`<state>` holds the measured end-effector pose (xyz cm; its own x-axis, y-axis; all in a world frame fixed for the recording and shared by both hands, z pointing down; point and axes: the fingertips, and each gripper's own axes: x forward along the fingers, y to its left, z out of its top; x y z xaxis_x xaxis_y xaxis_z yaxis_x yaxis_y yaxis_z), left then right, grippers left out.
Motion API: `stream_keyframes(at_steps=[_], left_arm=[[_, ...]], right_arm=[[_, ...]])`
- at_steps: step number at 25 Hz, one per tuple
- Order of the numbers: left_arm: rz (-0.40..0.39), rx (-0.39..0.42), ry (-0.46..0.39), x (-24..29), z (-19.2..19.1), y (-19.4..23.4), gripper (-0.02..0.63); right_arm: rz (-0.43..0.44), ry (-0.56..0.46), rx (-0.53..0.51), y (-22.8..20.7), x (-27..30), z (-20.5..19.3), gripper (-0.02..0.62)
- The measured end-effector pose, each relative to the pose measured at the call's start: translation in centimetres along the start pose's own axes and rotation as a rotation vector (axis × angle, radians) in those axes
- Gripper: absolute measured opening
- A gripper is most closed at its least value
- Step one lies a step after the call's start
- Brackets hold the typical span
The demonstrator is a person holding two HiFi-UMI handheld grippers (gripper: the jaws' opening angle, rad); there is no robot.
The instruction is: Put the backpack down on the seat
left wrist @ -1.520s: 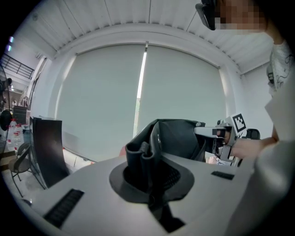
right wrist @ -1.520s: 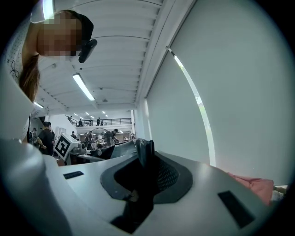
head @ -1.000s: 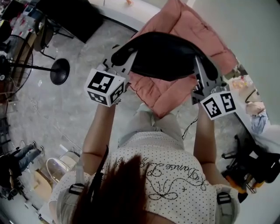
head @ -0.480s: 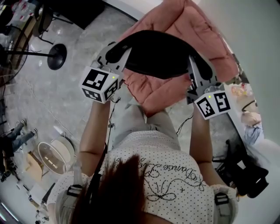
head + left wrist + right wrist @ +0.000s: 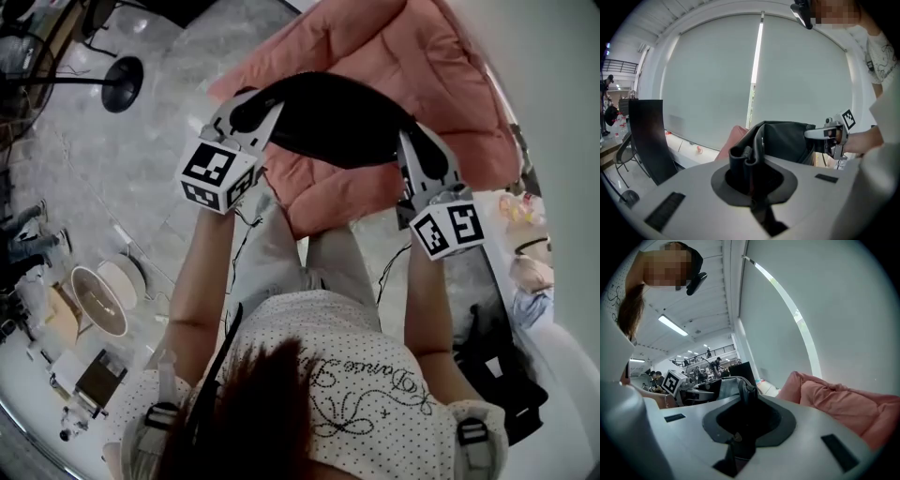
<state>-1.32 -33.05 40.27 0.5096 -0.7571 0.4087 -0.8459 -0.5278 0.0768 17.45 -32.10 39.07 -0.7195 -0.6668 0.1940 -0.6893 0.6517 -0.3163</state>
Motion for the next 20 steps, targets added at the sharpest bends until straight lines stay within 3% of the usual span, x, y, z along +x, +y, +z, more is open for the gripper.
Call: stream_keyframes(at_steps=[10, 20], left_arm=[[-0.045, -0.040, 0.099, 3.8, -7.0, 1.4, 0.012], [-0.154, -0.024, 0.266, 8.6, -14.5, 3.6, 0.014]], right_arm=[[-0.081, 0.118, 0.045, -2.7, 2.1, -7.1, 0.067], [-0.220, 0.260, 0.151, -5.0, 4.3, -16.2, 0.067]])
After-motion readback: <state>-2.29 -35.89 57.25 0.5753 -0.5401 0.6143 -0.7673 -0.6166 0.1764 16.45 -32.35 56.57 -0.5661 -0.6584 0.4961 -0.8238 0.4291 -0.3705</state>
